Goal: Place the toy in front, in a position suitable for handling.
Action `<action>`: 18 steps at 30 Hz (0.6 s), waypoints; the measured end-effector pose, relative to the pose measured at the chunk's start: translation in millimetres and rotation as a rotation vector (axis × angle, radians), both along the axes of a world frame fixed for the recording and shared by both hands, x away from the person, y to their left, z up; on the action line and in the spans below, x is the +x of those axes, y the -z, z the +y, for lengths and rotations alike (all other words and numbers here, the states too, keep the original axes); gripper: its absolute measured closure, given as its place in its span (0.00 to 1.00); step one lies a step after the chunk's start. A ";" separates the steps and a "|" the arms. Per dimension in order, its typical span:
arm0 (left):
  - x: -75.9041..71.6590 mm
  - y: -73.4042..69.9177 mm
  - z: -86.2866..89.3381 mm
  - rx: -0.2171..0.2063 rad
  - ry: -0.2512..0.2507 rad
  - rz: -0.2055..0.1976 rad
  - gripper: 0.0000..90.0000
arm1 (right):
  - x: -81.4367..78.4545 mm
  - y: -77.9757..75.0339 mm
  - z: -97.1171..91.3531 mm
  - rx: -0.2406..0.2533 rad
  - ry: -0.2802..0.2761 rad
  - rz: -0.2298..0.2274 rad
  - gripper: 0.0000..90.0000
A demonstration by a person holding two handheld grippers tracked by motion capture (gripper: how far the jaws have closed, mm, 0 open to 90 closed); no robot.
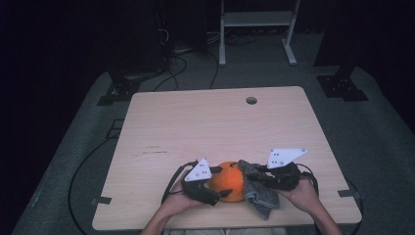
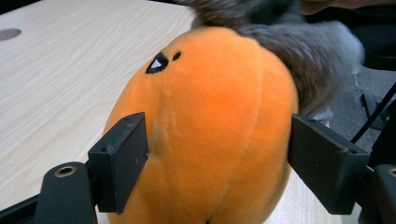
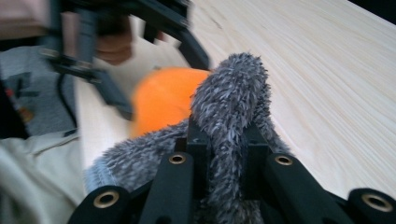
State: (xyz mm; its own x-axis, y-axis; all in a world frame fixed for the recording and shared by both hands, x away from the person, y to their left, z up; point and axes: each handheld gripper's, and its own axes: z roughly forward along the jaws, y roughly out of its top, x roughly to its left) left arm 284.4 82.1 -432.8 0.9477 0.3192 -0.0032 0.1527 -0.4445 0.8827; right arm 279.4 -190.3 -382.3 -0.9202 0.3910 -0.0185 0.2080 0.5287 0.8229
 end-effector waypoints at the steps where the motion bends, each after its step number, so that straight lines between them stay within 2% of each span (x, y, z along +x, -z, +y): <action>1: -2.8 0.5 -1.2 0.012 0.019 -0.025 0.32 | -2.4 -3.3 2.7 -0.003 -0.021 -0.006 0.87; 2: -7.4 1.1 -4.3 0.033 0.045 -0.058 0.35 | -4.4 -7.9 7.1 -0.007 -0.057 -0.014 0.87; 4: -13.2 0.9 -8.8 0.083 0.076 -0.105 0.39 | -4.8 -14.8 19.7 -0.066 -0.095 -0.037 0.87; 5: -14.3 0.7 -9.2 0.096 0.077 -0.117 0.40 | -2.4 -14.7 24.1 -0.108 -0.103 -0.047 0.87; 6: -13.6 0.4 -8.3 0.091 0.070 -0.116 0.40 | 0.2 -13.6 25.7 -0.140 -0.096 -0.048 0.87; 7: -12.1 0.3 -6.4 0.076 0.061 -0.106 0.41 | 3.8 -12.0 23.8 -0.147 -0.088 -0.045 0.87; 9: -9.3 0.7 -2.3 0.053 0.049 -0.090 0.41 | 9.7 -7.8 13.1 -0.122 -0.043 -0.033 0.87; 11: -8.1 2.5 -0.3 0.039 0.051 -0.084 0.40 | 11.3 -0.7 1.9 -0.144 0.017 -0.049 0.87; 12: -7.7 2.9 -0.7 0.037 0.046 -0.082 0.38 | 11.3 3.1 -2.7 -0.127 0.023 -0.029 0.87; 15: -5.6 3.4 -3.8 0.034 0.017 -0.066 0.33 | 6.3 5.4 -11.1 -0.070 0.025 -0.001 0.87; 17: -3.6 3.1 -3.4 0.021 0.003 -0.053 0.34 | 1.9 2.1 -10.7 -0.025 -0.012 0.008 0.87; 18: -3.4 2.6 -2.7 0.023 -0.004 -0.062 0.37 | -0.3 -0.3 -7.9 -0.013 -0.030 0.004 0.87</action>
